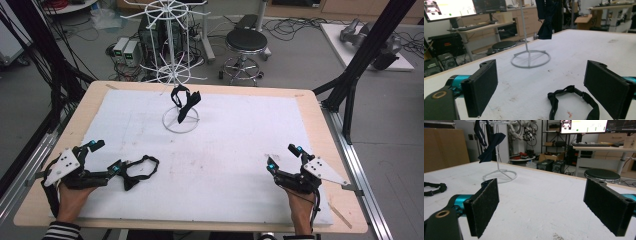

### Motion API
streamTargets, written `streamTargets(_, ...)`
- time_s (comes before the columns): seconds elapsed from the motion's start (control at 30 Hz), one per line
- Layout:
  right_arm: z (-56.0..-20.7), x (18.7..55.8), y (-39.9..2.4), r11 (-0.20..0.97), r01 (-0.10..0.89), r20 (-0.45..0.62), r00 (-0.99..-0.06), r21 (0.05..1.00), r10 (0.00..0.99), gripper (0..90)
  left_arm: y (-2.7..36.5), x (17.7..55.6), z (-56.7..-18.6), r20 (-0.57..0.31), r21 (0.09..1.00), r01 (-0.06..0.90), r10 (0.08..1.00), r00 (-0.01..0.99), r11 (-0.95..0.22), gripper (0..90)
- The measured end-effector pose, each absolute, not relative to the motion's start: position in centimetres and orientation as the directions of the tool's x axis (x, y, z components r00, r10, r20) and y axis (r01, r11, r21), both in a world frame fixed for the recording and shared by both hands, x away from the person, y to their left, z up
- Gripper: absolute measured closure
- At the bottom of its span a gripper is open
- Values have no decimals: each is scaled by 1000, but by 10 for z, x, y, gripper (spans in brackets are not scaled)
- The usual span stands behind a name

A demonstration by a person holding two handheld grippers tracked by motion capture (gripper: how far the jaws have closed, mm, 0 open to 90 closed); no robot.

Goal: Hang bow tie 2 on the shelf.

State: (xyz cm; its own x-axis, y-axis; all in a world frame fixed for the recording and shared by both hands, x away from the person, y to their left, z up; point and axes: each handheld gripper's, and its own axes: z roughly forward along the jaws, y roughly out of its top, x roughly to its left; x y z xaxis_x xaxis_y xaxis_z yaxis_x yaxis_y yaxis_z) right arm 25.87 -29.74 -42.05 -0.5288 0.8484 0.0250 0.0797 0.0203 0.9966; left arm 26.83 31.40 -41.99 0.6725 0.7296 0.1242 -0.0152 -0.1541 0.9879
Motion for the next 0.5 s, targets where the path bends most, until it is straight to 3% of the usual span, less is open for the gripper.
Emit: streamTargets(0.5, -426, 258, -295, 20, 88, 30, -534, 996, 845, 123, 315, 289, -377, 185, 930, 28, 534, 825, -366, 123)
